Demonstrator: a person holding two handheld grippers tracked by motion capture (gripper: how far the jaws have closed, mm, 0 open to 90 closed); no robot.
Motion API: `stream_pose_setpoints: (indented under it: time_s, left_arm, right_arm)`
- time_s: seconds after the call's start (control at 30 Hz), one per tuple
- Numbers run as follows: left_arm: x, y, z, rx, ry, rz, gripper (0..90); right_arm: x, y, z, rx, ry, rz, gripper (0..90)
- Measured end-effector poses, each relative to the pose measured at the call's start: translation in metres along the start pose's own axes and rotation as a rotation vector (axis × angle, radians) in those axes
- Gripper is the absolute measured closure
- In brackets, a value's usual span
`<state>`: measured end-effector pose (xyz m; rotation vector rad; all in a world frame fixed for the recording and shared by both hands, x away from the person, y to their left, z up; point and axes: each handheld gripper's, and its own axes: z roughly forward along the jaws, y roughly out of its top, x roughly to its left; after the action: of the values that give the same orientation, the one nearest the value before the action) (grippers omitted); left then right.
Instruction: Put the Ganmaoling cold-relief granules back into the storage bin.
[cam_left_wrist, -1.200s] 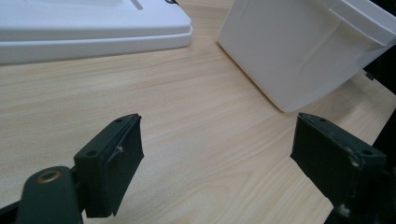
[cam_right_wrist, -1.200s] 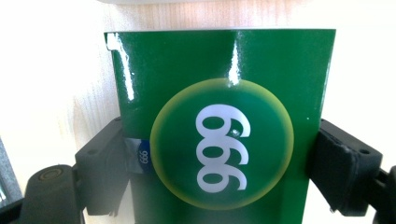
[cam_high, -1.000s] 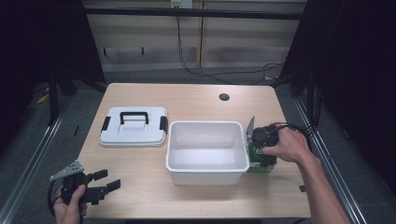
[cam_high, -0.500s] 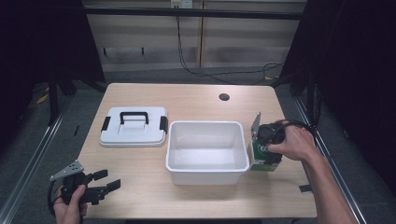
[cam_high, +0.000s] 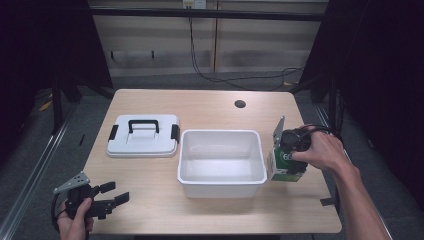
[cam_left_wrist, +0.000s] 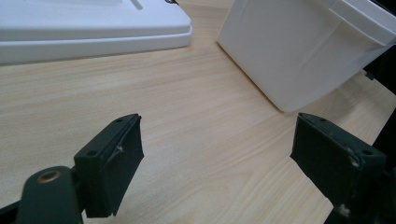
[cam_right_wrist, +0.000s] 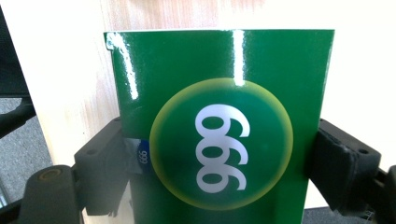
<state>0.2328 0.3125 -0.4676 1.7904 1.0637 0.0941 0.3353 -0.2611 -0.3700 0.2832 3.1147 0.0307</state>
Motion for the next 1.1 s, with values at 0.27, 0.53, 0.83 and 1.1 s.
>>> stream_pose_setpoints:
  time_s: [0.27,0.53,0.83,1.1]
  left_arm:
    - [0.000,0.000,0.000,0.000,0.001,0.001,16.3]
    - [0.000,0.000,0.000,0.000,0.001,0.000,16.3]
    - [0.001,0.001,0.001,0.003,0.000,-0.002,16.3]
    - [0.001,0.001,0.001,0.003,0.001,-0.005,16.3]
  right_arm:
    - [0.001,-0.005,-0.011,0.007,-0.001,0.007,16.2]
    - [0.002,-0.004,-0.020,0.011,0.010,0.006,16.2]
    - [0.000,-0.002,-0.035,0.016,-0.001,0.004,16.2]
    - [-0.001,0.005,-0.046,0.014,-0.006,-0.014,16.2]
